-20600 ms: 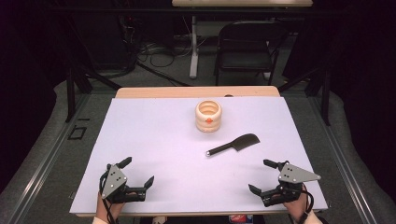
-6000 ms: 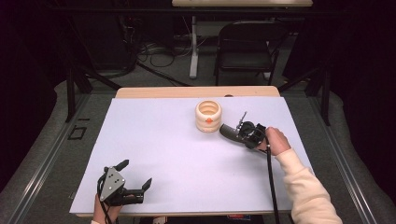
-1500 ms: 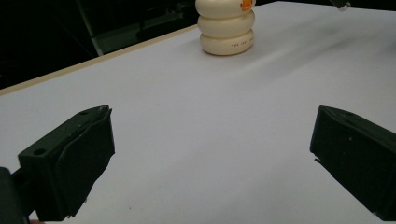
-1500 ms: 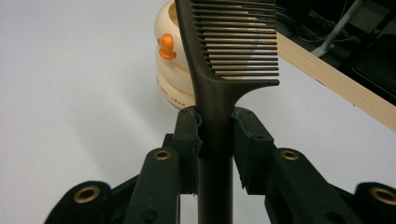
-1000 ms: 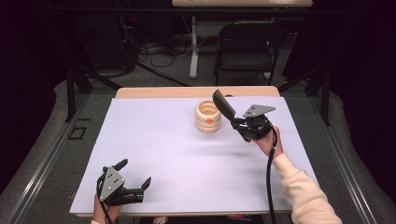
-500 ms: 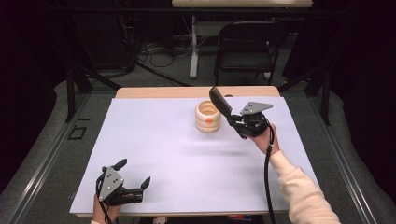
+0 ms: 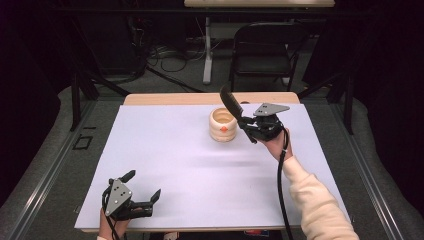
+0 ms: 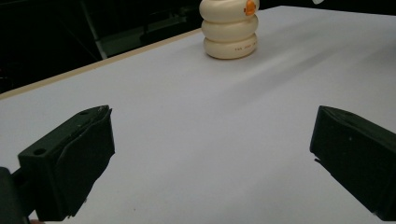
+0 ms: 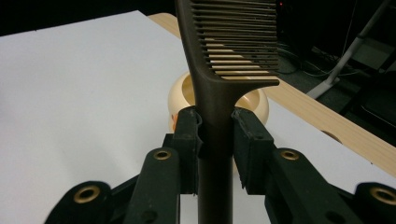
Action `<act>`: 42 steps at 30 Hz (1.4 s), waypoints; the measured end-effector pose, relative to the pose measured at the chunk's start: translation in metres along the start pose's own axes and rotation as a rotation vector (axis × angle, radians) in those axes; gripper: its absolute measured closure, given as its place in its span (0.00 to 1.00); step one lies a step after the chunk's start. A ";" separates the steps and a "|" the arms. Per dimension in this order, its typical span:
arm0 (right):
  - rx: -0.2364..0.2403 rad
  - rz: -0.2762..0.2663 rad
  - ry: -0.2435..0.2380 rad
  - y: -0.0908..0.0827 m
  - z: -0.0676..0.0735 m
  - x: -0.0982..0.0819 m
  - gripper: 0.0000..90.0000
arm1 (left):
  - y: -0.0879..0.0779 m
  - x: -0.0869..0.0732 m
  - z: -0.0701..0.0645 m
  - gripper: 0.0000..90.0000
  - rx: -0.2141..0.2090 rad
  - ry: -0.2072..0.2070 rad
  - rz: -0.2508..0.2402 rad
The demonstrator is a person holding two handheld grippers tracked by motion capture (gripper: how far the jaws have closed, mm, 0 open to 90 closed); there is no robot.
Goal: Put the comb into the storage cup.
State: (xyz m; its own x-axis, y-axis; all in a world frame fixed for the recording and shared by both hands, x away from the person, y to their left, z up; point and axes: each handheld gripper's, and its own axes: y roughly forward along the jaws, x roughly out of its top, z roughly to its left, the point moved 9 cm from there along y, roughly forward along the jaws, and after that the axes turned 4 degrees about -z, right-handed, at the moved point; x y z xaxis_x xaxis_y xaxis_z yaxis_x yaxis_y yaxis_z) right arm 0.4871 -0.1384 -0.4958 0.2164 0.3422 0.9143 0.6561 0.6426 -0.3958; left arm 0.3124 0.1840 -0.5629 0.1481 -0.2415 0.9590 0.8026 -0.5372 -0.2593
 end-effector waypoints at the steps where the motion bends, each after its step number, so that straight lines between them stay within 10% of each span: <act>1: 0.000 -0.001 0.000 0.001 -0.001 0.001 0.81 | 0.000 0.000 0.000 0.00 -0.001 0.001 0.003; 42: -0.042 -0.078 0.000 0.024 -0.009 0.042 0.81 | 0.000 0.001 0.001 0.00 0.004 0.002 -0.002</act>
State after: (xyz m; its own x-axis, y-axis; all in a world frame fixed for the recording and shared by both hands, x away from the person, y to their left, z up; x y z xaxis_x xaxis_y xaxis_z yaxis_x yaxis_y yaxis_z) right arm 0.5186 -0.1144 -0.4664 0.1634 0.2923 0.9423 0.7006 0.6380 -0.3195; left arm 0.3128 0.1850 -0.5622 0.1451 -0.2421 0.9593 0.8050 -0.5348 -0.2568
